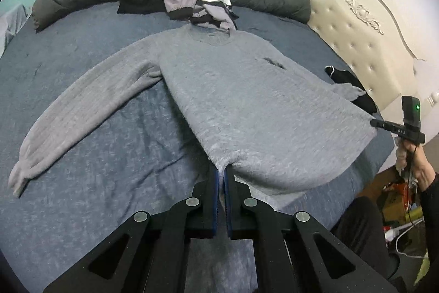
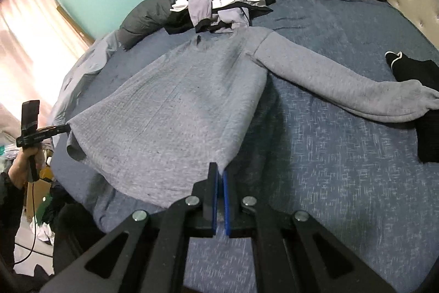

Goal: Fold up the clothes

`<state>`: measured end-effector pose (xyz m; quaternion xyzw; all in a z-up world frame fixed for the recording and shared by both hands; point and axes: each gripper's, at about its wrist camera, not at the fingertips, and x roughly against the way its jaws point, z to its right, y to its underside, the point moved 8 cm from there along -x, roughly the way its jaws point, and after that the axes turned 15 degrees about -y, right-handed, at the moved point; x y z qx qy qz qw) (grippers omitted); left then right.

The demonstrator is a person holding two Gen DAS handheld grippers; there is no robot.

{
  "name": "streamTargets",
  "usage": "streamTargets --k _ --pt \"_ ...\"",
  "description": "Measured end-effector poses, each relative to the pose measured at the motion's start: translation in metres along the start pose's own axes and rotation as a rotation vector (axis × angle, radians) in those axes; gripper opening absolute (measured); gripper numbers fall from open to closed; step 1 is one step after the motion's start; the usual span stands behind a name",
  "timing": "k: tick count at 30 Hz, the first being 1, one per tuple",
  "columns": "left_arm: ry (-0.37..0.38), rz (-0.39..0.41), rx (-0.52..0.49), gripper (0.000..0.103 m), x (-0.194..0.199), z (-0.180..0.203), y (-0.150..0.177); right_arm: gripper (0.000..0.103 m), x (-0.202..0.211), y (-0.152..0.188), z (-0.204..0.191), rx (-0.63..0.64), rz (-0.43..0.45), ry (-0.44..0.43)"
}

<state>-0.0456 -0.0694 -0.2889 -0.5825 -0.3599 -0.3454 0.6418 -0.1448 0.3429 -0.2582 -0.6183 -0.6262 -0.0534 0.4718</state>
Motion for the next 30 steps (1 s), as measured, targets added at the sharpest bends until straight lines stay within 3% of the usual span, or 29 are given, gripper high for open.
streamTargets --k 7,12,17,19,21,24,27,28,30 --pt "0.030 -0.155 0.032 0.004 -0.050 -0.009 0.046 0.003 -0.036 0.043 0.036 -0.091 -0.122 0.062" --pt "0.019 -0.217 0.073 0.004 -0.093 -0.015 0.073 0.003 -0.054 0.056 0.051 -0.103 -0.118 0.090" --pt "0.009 -0.232 0.109 0.006 -0.108 -0.020 0.083 0.005 -0.068 0.065 0.062 -0.108 -0.109 0.116" --pt "0.012 -0.236 0.099 0.015 -0.107 -0.017 0.087 0.006 -0.066 0.062 0.060 -0.086 -0.105 0.139" --pt "0.015 -0.241 0.089 0.035 -0.106 -0.014 0.091 0.007 -0.061 0.058 0.059 -0.064 -0.096 0.172" --pt "0.019 -0.247 0.073 0.037 -0.105 -0.009 0.097 0.009 -0.053 0.055 0.054 -0.060 -0.063 0.151" --pt "0.024 -0.254 0.058 0.037 -0.104 -0.004 0.103 0.026 -0.054 0.059 0.050 -0.061 -0.078 0.131" --pt "0.025 -0.256 0.053 0.037 -0.104 -0.002 0.105 0.037 -0.057 0.062 0.048 -0.062 -0.094 0.125" --pt "0.028 -0.261 0.043 0.038 -0.103 0.001 0.109 0.042 -0.064 0.068 0.047 -0.066 -0.124 0.123"
